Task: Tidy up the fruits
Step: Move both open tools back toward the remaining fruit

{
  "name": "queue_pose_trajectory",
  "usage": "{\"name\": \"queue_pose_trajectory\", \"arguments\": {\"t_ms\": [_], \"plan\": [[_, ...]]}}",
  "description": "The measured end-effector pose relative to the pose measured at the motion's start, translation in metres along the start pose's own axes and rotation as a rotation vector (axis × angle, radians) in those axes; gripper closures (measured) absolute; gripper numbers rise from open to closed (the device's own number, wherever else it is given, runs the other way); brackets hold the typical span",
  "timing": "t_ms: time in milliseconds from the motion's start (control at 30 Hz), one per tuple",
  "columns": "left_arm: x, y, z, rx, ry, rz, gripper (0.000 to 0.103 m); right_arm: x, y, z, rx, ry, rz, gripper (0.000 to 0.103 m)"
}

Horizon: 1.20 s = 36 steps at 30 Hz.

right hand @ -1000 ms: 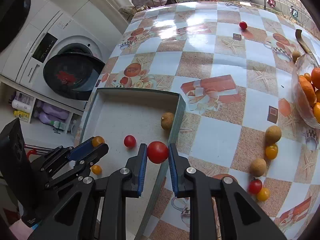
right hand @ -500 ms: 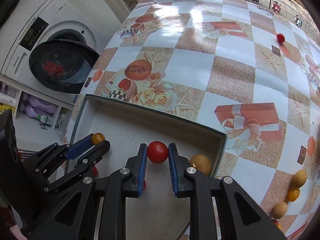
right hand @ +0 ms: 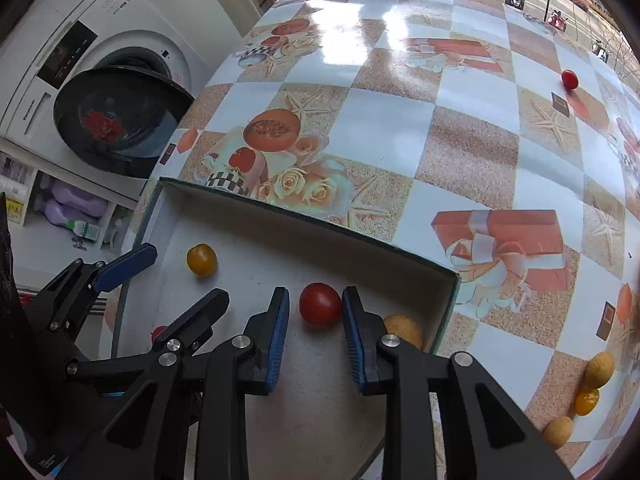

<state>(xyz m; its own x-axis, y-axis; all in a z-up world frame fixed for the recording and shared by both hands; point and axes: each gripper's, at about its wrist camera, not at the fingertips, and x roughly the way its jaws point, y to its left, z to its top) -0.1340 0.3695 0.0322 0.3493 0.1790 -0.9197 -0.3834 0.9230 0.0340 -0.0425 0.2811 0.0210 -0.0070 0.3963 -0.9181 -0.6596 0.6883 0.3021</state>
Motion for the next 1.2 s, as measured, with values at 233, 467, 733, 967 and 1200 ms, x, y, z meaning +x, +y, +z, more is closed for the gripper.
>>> {"name": "queue_pose_trajectory", "arguments": {"t_ms": [233,467,733,967,1200], "plan": [[-0.015,0.002,0.002,-0.007,-0.026,0.000,0.027,-0.047,-0.015,-0.008,0.058,-0.108,0.059,0.027],[-0.028,-0.027,0.001,0.044,-0.041,-0.017,0.027,-0.080,-0.057,-0.030,0.164,-0.151,-0.029,0.026],[-0.045,-0.075,-0.009,0.120,-0.046,-0.070,0.027,-0.094,-0.106,-0.092,0.232,-0.120,-0.214,0.026],[-0.063,-0.117,-0.025,0.186,-0.051,-0.099,0.027,-0.073,-0.138,-0.126,0.271,-0.044,-0.331,0.026],[-0.081,-0.158,-0.047,0.251,-0.053,-0.155,0.027,-0.085,-0.156,-0.146,0.275,-0.068,-0.385,0.026]]}}
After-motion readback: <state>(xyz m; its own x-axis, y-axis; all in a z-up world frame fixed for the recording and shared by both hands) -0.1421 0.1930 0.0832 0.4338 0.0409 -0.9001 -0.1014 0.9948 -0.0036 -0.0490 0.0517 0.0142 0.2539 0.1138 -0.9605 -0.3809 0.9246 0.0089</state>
